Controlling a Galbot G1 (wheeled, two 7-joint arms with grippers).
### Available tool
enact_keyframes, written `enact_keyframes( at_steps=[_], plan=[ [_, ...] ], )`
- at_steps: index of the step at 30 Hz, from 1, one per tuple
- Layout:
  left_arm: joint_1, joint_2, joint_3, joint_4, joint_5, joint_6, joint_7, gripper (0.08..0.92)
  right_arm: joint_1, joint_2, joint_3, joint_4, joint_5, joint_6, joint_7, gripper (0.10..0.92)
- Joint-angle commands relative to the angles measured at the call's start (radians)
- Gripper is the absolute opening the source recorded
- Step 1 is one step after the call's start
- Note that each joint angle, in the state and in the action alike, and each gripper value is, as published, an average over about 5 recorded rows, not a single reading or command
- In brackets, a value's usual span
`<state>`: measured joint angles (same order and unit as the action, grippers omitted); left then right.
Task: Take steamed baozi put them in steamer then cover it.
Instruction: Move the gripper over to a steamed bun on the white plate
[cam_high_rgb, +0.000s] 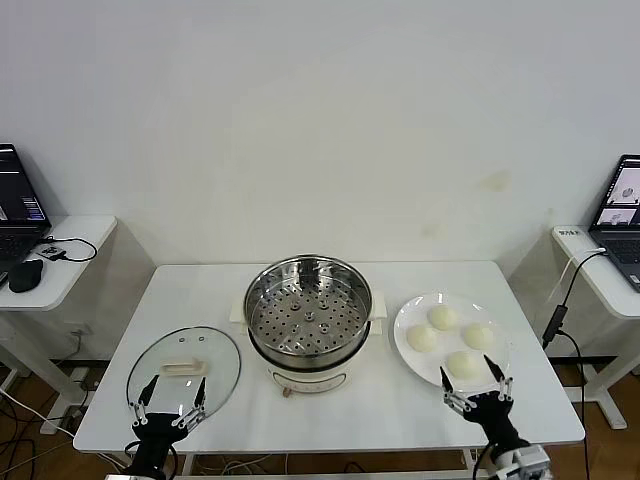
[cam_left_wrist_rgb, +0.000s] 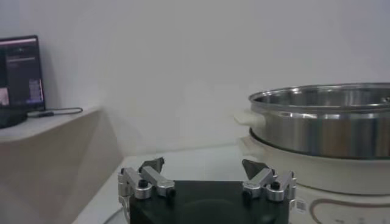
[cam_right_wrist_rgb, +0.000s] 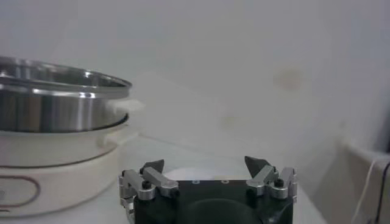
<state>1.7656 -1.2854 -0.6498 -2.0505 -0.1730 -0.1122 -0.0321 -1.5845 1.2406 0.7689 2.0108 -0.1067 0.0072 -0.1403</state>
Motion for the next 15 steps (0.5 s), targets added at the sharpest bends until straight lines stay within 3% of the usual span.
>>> enact_keyframes(
  at_steps=[1,9,15],
  plan=[
    [-0.003,0.007,-0.009,-0.004,0.008,-0.061,0.023,0.823,0.059,-0.094,0.04,0.017,-0.163,-0.059,0.024,0.823],
    [-0.021,0.004,-0.014,0.004,0.015,-0.081,0.032,0.823,0.242,-0.334,0.032,-0.136,-0.382,-0.086,-0.003,0.823],
    [-0.03,0.006,-0.016,0.0,0.032,-0.079,0.033,0.823,0.45,-0.513,-0.104,-0.277,-0.396,-0.146,-0.145,0.823]
  ],
)
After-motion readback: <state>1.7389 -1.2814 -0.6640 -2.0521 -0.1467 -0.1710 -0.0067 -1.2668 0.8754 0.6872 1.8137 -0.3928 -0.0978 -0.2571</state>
